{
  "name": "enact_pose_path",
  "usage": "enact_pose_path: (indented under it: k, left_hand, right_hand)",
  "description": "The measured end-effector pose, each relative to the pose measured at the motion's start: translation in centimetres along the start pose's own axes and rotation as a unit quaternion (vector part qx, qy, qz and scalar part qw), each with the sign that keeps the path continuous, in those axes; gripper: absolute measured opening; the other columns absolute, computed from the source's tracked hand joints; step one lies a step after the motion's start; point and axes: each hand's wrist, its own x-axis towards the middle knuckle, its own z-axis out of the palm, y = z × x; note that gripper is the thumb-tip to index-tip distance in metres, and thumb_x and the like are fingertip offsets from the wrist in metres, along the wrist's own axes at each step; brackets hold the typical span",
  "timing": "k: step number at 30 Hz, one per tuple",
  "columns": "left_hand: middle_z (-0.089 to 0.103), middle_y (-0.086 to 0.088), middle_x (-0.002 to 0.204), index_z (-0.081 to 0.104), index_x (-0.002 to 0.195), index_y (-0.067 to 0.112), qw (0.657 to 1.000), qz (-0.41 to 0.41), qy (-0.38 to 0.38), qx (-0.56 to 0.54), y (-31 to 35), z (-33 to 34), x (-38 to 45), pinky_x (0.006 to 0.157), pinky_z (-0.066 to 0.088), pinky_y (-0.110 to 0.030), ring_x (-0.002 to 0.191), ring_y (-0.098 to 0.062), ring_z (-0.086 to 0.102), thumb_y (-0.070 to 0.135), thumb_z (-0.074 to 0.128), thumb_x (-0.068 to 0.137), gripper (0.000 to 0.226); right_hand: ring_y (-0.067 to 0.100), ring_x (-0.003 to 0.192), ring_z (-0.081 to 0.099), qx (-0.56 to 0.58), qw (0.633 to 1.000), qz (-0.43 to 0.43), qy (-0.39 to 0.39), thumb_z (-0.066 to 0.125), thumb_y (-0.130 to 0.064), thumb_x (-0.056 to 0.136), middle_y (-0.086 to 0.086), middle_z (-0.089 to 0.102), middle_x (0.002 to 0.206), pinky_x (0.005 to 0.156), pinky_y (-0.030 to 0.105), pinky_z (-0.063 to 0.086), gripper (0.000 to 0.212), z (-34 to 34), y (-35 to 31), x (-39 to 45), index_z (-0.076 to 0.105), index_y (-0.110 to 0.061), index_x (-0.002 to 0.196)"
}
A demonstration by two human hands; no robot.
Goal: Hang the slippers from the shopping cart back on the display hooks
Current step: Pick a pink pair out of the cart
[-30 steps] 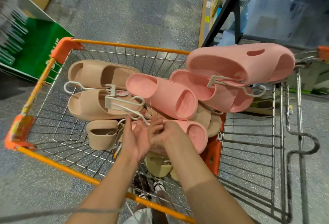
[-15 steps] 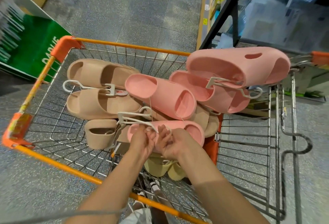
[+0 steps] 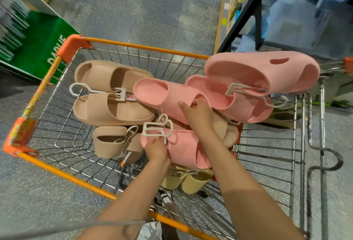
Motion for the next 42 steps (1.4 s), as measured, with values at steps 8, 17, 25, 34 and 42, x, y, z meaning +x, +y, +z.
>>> enact_pose_path:
  k: [8,17,25,34,42]
  left_hand:
    - [0.054,0.001,0.071,0.056,0.08,0.016,0.983,0.088,0.082,-0.141,0.8,0.6,-0.2,0.055,0.045,-0.019,0.063,-0.012,0.051,0.004,0.034,0.098,0.031]
    - [0.052,0.0,0.071,0.052,0.09,0.01,0.973,0.205,0.087,0.06,1.6,1.9,-1.6,0.052,0.037,-0.023,0.064,-0.016,0.048,0.001,0.031,0.096,0.024]
    - [0.052,-0.003,0.071,0.052,0.091,0.005,0.961,0.247,0.026,0.124,2.0,2.0,-2.4,0.043,0.039,-0.006,0.059,-0.01,0.047,-0.001,0.031,0.095,0.022]
    - [0.045,0.001,0.053,0.044,0.097,0.011,0.962,0.166,-0.105,0.188,3.4,1.5,-1.8,0.037,0.032,-0.015,0.037,-0.007,0.042,-0.003,0.028,0.088,0.023]
    - [0.065,-0.002,0.06,0.056,0.084,0.009,0.968,0.072,-0.163,0.179,5.3,0.4,-2.7,0.044,0.046,-0.021,0.042,-0.013,0.057,0.005,0.035,0.089,0.022]
  right_hand:
    - [0.018,0.062,0.041,-0.042,0.976,-0.196,0.086,0.061,-0.008,0.078,0.001,0.047,0.064,0.056,0.03,0.023,0.021,-2.6,0.3,-2.2,0.045,-0.011,0.066]
    - [0.019,0.062,0.043,-0.048,0.976,-0.21,0.045,0.064,-0.01,0.078,0.003,0.05,0.065,0.056,0.031,0.029,0.02,-2.3,0.6,-3.9,0.047,-0.01,0.068]
    - [0.019,0.092,0.057,0.09,0.989,-0.077,-0.084,0.043,-0.029,0.097,0.004,0.062,0.097,0.079,0.03,0.042,0.028,-2.3,0.2,-4.1,0.058,-0.007,0.105]
    - [0.019,0.046,0.057,0.127,0.985,0.032,-0.116,0.039,-0.003,0.094,0.017,0.061,0.067,0.045,0.027,0.046,0.033,-3.4,2.1,-3.6,0.048,-0.013,0.125]
    - [0.009,0.038,0.058,0.067,0.995,0.026,-0.062,0.037,-0.002,0.094,0.011,0.062,0.072,0.045,0.035,0.052,0.021,-5.6,3.7,-4.4,0.056,-0.01,0.099]
